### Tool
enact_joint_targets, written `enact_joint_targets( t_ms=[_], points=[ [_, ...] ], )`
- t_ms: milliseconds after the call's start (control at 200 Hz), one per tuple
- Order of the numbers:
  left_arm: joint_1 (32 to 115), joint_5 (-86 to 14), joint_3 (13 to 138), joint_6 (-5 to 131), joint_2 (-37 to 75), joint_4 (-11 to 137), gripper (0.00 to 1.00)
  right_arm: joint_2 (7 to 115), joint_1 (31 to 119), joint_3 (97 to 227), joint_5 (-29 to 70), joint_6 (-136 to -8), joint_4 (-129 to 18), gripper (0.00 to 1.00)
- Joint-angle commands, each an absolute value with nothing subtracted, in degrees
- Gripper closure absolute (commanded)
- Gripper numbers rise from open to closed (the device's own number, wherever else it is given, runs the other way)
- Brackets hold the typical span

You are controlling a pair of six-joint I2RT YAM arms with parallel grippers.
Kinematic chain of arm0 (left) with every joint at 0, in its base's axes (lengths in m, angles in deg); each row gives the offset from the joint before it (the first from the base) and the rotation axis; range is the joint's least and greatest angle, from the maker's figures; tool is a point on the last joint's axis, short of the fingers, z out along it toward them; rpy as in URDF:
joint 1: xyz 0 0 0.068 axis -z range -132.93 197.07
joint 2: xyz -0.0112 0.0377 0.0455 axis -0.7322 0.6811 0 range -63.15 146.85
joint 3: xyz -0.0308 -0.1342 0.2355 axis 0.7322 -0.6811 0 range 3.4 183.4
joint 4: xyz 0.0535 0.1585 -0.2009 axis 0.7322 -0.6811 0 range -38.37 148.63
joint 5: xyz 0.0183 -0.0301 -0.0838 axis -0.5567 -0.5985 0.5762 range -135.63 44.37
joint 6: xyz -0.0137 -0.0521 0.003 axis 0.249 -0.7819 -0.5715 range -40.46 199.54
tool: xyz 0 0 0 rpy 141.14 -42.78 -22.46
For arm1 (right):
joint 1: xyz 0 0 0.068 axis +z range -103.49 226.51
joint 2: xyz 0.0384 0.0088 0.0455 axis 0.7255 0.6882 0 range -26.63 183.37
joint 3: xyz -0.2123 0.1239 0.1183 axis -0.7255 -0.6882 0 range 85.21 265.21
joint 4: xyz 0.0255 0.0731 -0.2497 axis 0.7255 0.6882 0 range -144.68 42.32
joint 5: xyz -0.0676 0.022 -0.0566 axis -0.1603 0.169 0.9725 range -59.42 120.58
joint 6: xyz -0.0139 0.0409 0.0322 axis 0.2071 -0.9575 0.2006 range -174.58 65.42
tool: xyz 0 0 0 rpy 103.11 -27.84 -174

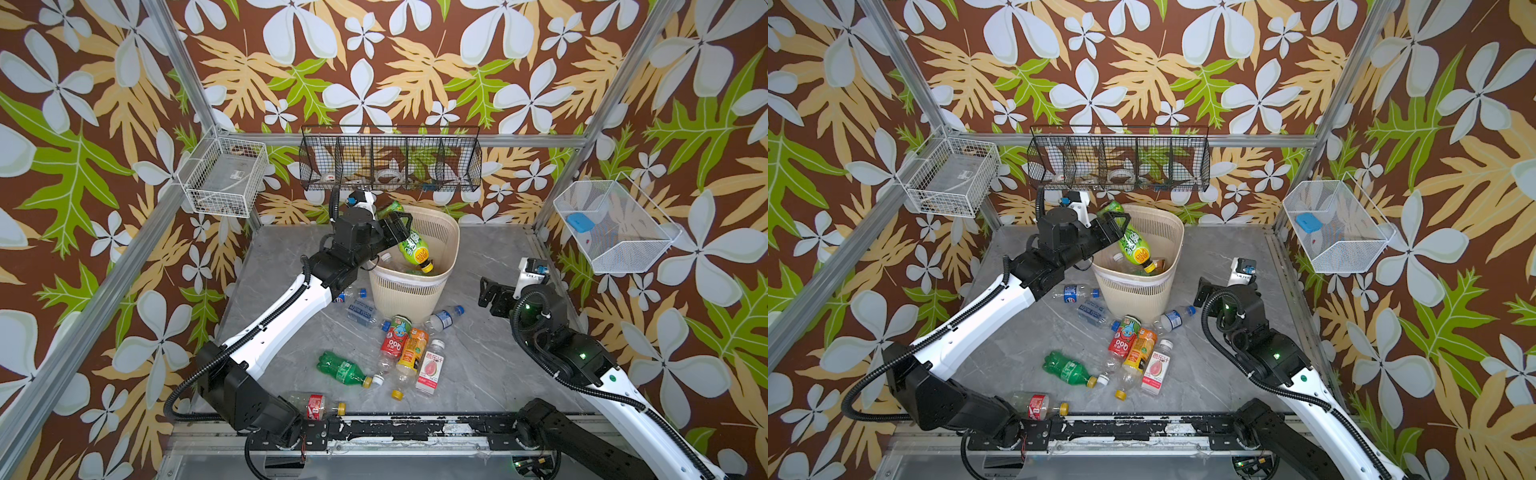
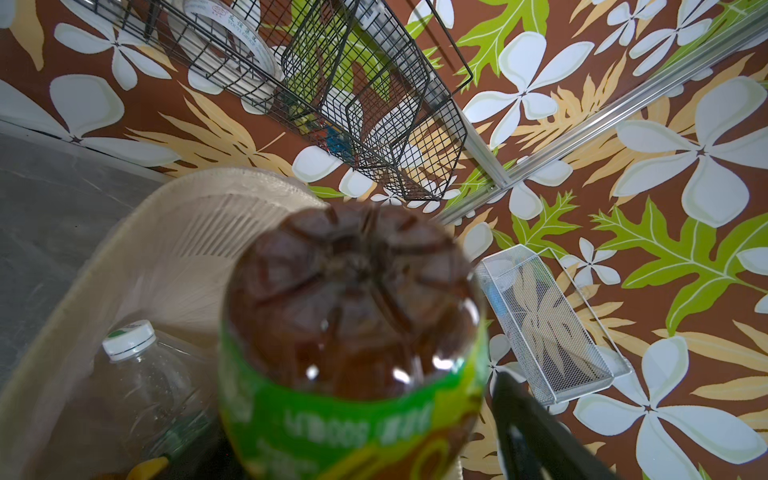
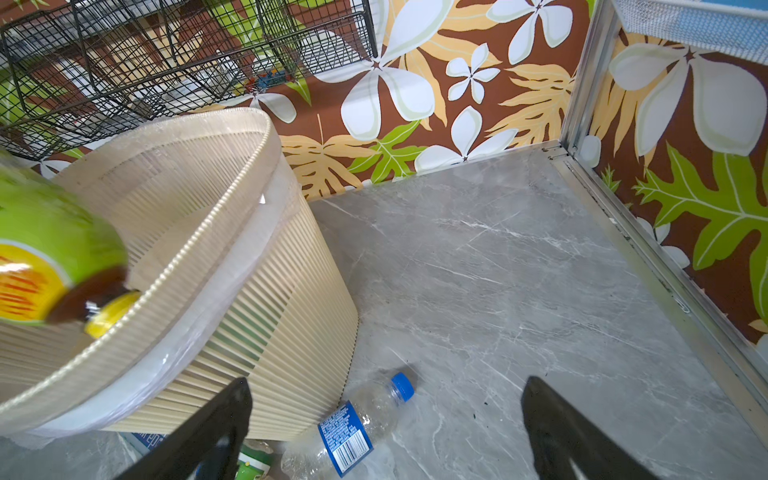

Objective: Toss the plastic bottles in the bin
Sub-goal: 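Open the left gripper to drop the lime-green bottle into the bin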

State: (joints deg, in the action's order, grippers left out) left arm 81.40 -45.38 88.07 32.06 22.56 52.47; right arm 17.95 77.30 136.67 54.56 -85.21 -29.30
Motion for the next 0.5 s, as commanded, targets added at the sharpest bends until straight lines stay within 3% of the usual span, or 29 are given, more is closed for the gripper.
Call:
enact_joint_targets(
  t_ms=[0, 300, 495],
  points=[
    [81.36, -46.21, 88.11, 33.70, 22.19, 54.04, 0.01, 17.50, 77.36, 136.57, 55.20, -85.25, -29.22, 0.00],
    [80.77, -52.02, 86.99, 40.19, 14.08, 51.39, 0.00, 17.39, 77.36, 135.98, 53.94, -86.93, -28.76, 0.00],
    [80.76, -59.05, 68.66, 45.07, -3.19, 53.16, 0.00, 18.31, 77.36, 134.40, 51.49, -90.43, -28.06, 0.00]
  ],
)
